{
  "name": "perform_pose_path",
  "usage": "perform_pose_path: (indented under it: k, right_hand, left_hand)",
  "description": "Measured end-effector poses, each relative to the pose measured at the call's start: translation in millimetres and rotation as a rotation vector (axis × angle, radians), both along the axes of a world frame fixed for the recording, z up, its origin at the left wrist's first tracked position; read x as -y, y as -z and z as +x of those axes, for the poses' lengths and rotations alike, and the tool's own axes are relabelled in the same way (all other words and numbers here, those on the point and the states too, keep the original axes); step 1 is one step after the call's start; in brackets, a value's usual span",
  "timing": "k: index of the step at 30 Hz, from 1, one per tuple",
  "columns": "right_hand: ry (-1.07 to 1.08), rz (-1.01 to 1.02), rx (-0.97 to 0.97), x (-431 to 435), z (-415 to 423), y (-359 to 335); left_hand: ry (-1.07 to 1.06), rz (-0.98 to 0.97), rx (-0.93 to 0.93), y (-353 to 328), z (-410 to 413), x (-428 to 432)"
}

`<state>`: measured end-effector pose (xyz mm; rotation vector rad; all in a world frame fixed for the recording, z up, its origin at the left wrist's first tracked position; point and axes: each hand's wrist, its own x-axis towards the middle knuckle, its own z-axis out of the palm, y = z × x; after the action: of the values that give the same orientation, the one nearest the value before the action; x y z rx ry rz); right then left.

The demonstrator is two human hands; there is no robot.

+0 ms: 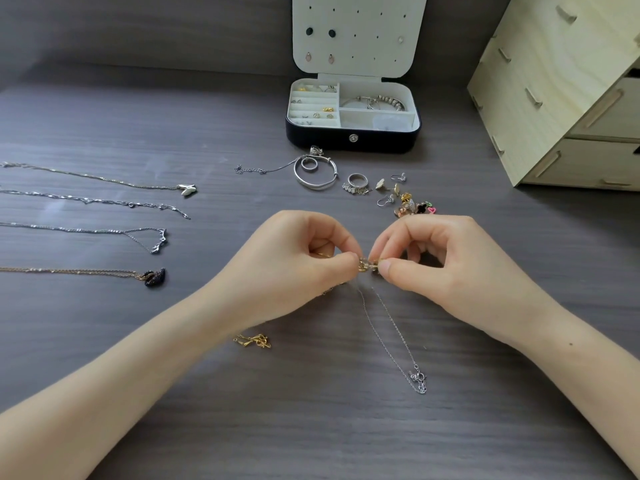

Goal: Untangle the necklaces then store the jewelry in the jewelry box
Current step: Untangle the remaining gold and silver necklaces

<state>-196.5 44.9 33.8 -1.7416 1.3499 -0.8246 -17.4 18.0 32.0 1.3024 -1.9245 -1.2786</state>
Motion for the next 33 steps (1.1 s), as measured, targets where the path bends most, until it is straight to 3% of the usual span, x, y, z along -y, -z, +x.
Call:
perform_pose_path:
  k: [8,18,22,27,33]
  right_hand:
    - [-0.019,-0.117,-0.263,-4,1,4]
    - [-0.073,-0.13,-0.168,0,6,6]
    - [-0.062,-0.1,-0.189,-1,5,4]
    - [0.003,0.011,-0.061,-1,0,-6]
    - [0.01,0.06,-0.041,-1,1,-6]
  left_hand:
    - [0.028,0.057,-0.103,6,5,5]
    - [0.086,0.102,-0.159,5,4,7]
    - [0.07,0.063,-0.109,6,5,6]
    - [0.11,-0.126,0.081,5,4,0]
    - [0.154,-0.24,0.259,3,1,-4]
